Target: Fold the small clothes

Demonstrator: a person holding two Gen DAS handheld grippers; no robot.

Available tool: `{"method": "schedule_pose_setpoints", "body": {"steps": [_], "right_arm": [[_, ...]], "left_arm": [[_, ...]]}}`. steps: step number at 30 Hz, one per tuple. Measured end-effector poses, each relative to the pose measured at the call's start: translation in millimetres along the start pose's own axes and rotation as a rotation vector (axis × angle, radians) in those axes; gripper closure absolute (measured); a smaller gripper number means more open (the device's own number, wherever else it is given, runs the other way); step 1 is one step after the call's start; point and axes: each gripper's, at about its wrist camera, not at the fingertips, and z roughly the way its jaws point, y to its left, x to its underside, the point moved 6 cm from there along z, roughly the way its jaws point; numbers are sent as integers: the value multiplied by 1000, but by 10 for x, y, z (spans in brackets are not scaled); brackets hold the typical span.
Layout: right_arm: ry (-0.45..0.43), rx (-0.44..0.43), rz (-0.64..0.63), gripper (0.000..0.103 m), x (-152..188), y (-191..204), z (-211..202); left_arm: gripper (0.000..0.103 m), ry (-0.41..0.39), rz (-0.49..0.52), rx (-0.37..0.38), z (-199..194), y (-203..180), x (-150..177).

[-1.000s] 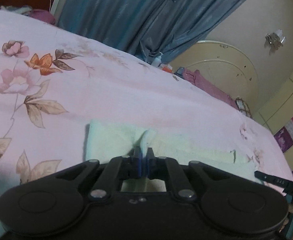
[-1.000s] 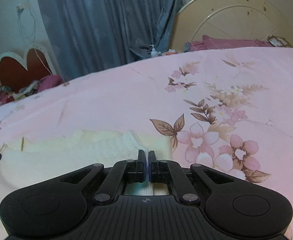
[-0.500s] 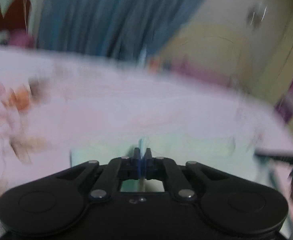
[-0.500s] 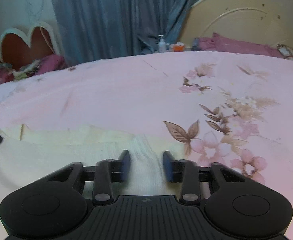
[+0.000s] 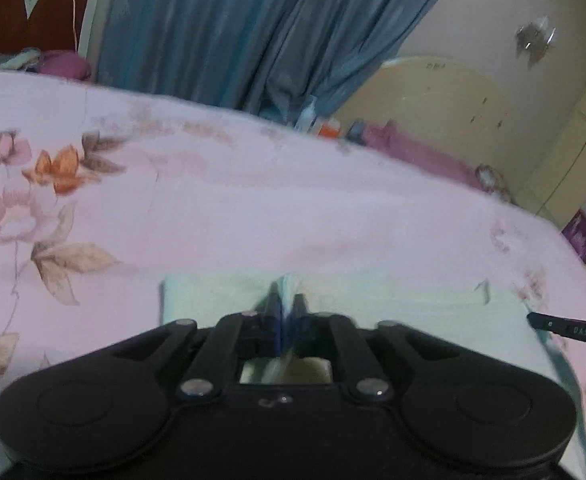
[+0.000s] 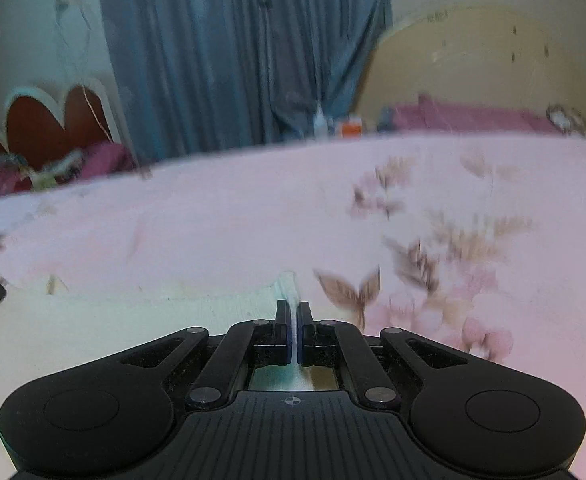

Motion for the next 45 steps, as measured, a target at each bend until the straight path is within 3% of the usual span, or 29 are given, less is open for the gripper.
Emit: {"method": "schedule_pose_setpoints", "body": {"steps": [1, 3, 5, 6, 8, 10, 12, 16, 17, 19, 20, 21, 23, 24, 25, 28, 30, 33, 37, 40, 43, 45], "right_arm": [[-16, -2, 18, 102, 3, -20, -5], [-18, 27, 50, 100, -43, -38, -62], [-94, 102, 46, 66, -101, 3, -230], [-129, 64, 41, 46, -119, 87, -304], [-108, -52, -10, 46, -111, 414, -297], [-83, -139, -92, 48, -57, 788, -231], [-41, -213, -157, 58, 29, 1131, -140], [-27, -211, -237, 58, 114, 1251, -54], [-38, -174, -225, 58, 74, 1128, -62], [-46, 33, -152, 58, 10, 663, -35], [-31, 61, -86, 58, 1, 434, -19], [-24, 16, -35, 58, -8, 296, -27], [-39, 45, -58, 58, -64, 301, -138], [-79, 41, -77, 58, -106, 367, -245], [-106, -18, -82, 58, -114, 484, -350], [-73, -128, -143, 58, 45, 895, -432], [-41, -178, -200, 58, 219, 1133, -424], [-27, -135, -271, 58, 454, 1161, -411], [-25, -102, -102, 58, 440, 809, -414], [-27, -80, -151, 58, 402, 890, -466], [-69, -136, -176, 58, 408, 1099, -644], [-48, -168, -206, 58, 482, 1191, -635]], "left_arm": [[89, 1, -5, 0, -17, 4, -14], [64, -28, 9, -60, -139, 2, -56], [50, -102, 67, -100, -323, -115, -96], [41, -130, 92, -71, -392, -250, -100], [32, -112, 164, 8, -369, -604, -39], [31, -53, 244, 55, -243, -953, 98], [31, -22, 281, 69, -159, -1142, 247], [29, 5, 253, -19, -63, -844, 360], [29, -1, 235, -38, -86, -670, 343], [30, -17, 225, -63, -171, -433, 314], [30, -15, 231, -65, -189, -398, 293], [30, -14, 241, -79, -223, -416, 282], [27, -58, 251, -104, -335, -557, 252], [20, -85, 255, -80, -391, -660, 249], [18, -95, 258, -50, -420, -780, 279], [20, -54, 285, 3, -365, -1139, 437], [21, -24, 300, 0, -344, -1235, 573], [21, 12, 338, -56, -278, -1151, 740], [21, -15, 375, -46, -298, -1106, 817], [23, 0, 362, -64, -347, -1182, 753], [23, -29, 358, -54, -447, -1265, 726], [22, -44, 375, -51, -461, -1318, 770]]}}
